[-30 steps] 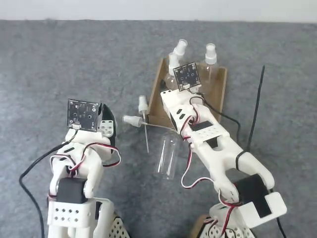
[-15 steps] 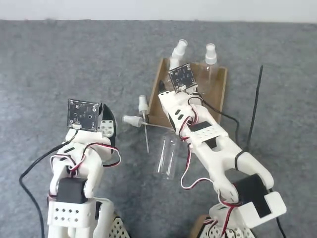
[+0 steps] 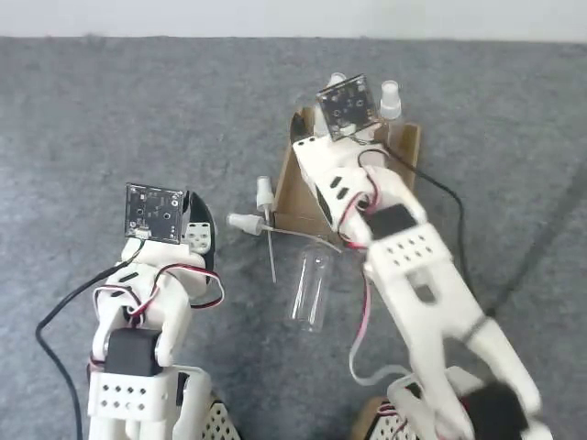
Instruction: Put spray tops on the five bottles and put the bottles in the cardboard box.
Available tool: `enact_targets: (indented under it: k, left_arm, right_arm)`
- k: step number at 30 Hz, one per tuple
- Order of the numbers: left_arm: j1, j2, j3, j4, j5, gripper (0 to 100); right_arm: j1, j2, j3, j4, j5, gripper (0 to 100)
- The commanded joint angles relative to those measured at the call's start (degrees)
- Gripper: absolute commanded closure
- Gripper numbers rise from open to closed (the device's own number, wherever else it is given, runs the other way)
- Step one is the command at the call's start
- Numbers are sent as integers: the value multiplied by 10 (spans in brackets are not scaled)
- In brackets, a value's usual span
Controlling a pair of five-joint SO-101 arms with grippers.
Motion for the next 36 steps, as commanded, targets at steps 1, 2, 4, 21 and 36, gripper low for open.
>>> enact_targets:
  k: [1,2,4,21,36]
  left_arm:
    - [-1,-3,-3,-14,-1,988]
    - [-1,-3,-3,-14,-1,988]
    - [-1,-3,-3,-14,-1,988]
    - [-2,-3,-3,-14,18,988]
    - [-2,-3,-3,-16,17,988]
  right_arm:
    - [5,-110,-39,145,4,752]
    - [6,-126,-40,189,-5,753]
    - [7,-144,-45,278,-51,753]
    - [-153,-149,68,422,-268,749]
    - [-199,100,32,365,-327,749]
